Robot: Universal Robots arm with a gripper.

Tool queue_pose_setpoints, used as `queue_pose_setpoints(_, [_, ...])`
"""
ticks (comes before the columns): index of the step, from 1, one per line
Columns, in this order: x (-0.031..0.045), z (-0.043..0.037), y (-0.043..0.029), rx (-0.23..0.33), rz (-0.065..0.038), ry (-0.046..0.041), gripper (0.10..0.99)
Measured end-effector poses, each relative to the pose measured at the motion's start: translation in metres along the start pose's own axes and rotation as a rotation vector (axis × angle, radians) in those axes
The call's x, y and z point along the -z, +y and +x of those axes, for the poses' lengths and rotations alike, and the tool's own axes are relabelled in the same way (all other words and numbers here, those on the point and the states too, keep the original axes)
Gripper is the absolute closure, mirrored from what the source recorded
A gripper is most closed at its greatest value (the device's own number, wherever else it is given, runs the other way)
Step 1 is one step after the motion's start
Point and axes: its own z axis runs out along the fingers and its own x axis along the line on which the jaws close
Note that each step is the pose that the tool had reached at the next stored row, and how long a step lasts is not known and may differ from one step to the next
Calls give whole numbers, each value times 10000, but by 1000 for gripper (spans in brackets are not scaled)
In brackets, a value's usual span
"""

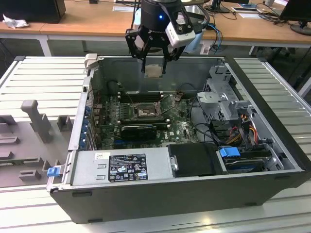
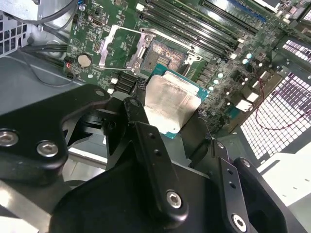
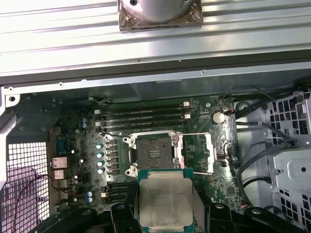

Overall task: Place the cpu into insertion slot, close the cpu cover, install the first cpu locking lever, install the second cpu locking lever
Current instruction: 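Place the cpu into insertion slot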

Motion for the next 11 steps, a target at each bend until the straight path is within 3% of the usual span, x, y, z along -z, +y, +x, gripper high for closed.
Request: queue_pose_setpoints(11, [-1,0,0,-228,-4,-20,553])
